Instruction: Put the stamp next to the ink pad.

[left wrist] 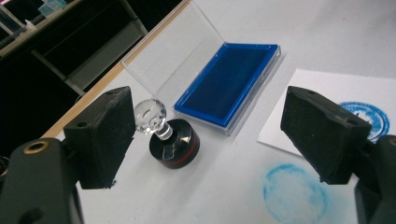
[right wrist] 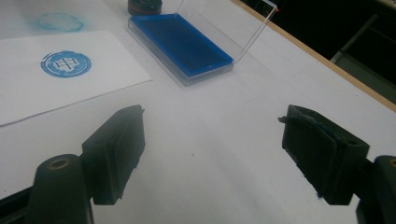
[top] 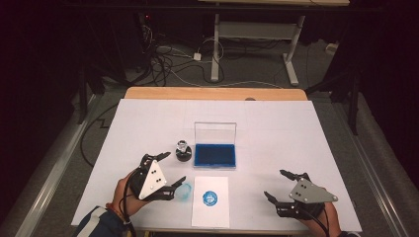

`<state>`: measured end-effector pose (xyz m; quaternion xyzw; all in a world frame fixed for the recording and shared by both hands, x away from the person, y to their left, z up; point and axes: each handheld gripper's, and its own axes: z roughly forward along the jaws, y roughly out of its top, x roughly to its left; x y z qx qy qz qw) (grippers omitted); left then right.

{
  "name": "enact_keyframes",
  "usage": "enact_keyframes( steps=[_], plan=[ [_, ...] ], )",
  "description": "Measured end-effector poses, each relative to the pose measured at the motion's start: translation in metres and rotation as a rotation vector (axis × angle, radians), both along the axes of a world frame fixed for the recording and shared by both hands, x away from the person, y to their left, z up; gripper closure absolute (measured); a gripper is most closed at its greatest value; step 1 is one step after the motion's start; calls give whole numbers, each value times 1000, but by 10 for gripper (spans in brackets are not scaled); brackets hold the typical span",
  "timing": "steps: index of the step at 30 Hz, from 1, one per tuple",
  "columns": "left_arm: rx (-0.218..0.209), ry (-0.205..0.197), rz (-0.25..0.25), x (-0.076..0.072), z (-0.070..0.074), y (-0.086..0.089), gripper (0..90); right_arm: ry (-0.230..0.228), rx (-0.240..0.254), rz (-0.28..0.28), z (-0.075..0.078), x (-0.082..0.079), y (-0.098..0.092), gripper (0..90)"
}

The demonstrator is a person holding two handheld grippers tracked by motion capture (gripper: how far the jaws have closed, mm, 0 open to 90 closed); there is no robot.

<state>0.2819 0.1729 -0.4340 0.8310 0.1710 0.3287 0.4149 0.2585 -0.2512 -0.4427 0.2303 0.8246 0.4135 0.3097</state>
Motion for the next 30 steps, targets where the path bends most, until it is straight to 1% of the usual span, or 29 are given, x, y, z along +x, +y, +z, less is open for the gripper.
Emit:
enact_keyframes(
  steps=[5,6,9,10,12,13,15,17,19,22,24,26,27,30],
  plan=[
    [-9,5,31,-3,-8,8,172,1,-1,-1,0,0,0,211],
    [-11,12,31,-4,-10,10,172,1,0,-2,0,0,0,211],
    [5,24,48,-5,-16,16,172,3,1,-2,-1,1,-1,211],
    [4,29,55,-5,-18,18,172,3,1,-2,-1,2,-1,211],
    [4,23,72,-6,-21,21,172,5,0,-2,-1,2,-1,211],
    [-4,24,73,-7,-22,23,172,5,0,-3,-1,2,-1,211],
    [-9,43,79,-8,-26,27,172,1,1,-4,-1,2,-1,211],
    [6,66,89,-9,-32,31,172,1,6,-9,0,2,-2,211],
    [-1,90,101,-9,-37,36,172,2,9,-11,0,2,-3,211],
    [6,123,122,-10,-45,41,172,2,12,-9,0,1,-4,207],
    [15,132,131,-12,-48,42,172,-4,16,-14,0,0,-5,202],
    [3,141,135,-14,-48,44,172,-14,24,-20,1,-1,-6,188],
    [-3,140,138,-14,-47,44,172,-19,30,-27,2,-2,-7,185],
    [-4,131,140,-15,-47,44,172,-39,35,-50,3,-4,-10,159]
  ],
)
